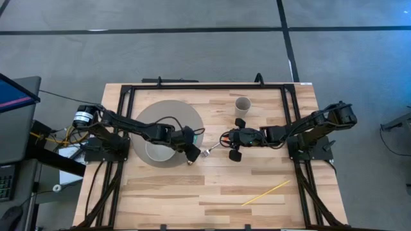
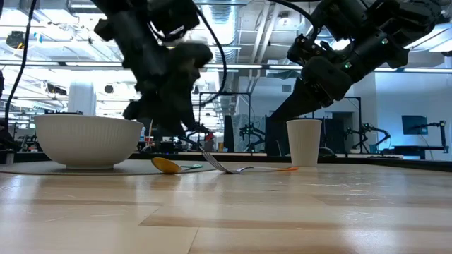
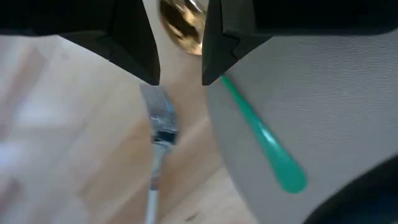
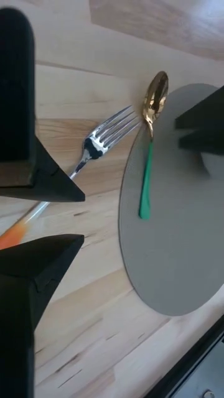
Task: Pick & Place Utensil
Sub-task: Put the green spoon into the bowl
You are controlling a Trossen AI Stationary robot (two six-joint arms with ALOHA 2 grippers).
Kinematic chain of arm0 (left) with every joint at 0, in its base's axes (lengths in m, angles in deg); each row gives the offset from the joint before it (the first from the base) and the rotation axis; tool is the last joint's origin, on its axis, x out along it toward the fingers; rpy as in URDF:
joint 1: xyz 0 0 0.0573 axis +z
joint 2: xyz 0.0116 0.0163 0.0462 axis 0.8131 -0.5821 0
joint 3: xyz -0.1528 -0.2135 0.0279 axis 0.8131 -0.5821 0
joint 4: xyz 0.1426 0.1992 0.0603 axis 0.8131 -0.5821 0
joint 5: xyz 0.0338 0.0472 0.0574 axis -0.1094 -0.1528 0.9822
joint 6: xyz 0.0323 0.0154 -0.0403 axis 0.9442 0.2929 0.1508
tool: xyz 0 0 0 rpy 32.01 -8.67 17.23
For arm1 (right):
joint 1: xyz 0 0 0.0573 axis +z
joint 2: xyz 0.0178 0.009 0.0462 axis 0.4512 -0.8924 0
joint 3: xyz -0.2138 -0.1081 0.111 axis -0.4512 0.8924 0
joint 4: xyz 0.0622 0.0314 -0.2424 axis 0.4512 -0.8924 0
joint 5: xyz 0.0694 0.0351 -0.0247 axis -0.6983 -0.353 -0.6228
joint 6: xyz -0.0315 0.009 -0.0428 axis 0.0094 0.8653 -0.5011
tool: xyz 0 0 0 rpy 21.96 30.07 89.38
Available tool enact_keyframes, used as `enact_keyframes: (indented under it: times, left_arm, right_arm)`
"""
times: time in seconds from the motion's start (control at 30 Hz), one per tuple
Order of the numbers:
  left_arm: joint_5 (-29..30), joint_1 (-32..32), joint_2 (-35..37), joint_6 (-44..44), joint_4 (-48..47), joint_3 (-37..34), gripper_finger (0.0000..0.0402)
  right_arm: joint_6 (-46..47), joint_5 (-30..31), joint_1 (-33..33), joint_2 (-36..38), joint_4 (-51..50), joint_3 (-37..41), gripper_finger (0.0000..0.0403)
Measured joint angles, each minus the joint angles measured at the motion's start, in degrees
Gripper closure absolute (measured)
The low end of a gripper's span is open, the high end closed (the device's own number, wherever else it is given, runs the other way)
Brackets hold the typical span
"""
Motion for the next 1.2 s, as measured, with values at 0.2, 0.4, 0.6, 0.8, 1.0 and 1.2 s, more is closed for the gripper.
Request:
enact_keyframes:
  times: [0.2,0.4,0.6,0.8,1.0,1.2]
  left_arm:
    - [0.9,1.0,-5.8,-2.8,0.2,0.0,0.0282]
    - [0.4,1.6,-8.2,-4.6,0.0,0.1,0.0282]
    - [0.4,1.2,-8.0,-4.4,-0.2,0.1,0.0287]
    - [0.4,1.1,-8.5,-4.2,0.0,0.1,0.0321]
    - [0.4,1.1,-8.6,-2.7,0.3,0.1,0.0366]
    - [0.4,1.1,-8.6,-1.1,0.6,0.1,0.0391]
  right_arm:
    - [0.0,0.0,0.0,0.0,0.2,0.0,0.0316]
    - [0.0,0.0,0.0,0.0,0.1,0.0,0.0316]
    - [0.0,0.0,0.0,0.0,0.0,0.0,0.0316]
    - [0.0,0.0,0.0,0.0,0.0,0.0,0.0316]
    - [0.0,0.0,0.0,0.0,0.0,0.0,0.0316]
    - [0.0,0.0,0.0,0.0,0.0,0.0,0.0316]
